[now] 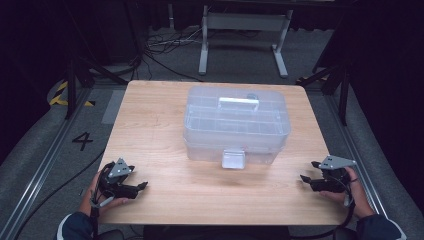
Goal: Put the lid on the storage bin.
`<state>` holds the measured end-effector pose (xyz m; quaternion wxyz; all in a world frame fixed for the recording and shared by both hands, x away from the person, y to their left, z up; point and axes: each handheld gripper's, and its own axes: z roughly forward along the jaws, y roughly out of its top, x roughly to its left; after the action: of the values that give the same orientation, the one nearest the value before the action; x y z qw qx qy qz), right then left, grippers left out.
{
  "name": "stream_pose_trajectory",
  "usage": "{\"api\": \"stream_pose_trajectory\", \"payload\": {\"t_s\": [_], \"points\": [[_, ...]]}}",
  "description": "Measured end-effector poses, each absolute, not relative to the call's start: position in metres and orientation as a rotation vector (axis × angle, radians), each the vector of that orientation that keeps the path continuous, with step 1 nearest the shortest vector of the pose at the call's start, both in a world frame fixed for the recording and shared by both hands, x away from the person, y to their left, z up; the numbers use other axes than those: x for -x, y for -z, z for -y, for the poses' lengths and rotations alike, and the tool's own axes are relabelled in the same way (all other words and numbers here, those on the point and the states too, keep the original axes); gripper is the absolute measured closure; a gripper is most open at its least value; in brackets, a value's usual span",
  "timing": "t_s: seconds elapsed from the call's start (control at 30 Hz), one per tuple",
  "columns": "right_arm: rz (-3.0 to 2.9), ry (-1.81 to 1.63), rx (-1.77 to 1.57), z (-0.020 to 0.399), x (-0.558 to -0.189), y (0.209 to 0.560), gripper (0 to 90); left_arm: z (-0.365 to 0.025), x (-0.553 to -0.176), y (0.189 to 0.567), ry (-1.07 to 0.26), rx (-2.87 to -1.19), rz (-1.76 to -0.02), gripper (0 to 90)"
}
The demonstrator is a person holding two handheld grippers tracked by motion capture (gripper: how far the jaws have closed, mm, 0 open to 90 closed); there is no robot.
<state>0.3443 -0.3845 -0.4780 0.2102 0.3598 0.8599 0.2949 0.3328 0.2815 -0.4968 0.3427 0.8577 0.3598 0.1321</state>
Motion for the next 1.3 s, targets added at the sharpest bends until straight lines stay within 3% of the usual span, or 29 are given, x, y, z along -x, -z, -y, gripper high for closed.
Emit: {"api": "stream_pose_trajectory", "payload": {"t_s": [0.33,1.3], "points": [[-2.325,-1.009,-1.175,0.402,-0.342,0.494,24.0,-0.283,-0.331,0.499,-0.349,-2.199,-1.004,16.8],[-2.317,-1.005,-1.186,0.401,-0.342,0.495,23.2,-0.282,-0.331,0.499,-0.351,-2.198,-1.015,15.3]]}}
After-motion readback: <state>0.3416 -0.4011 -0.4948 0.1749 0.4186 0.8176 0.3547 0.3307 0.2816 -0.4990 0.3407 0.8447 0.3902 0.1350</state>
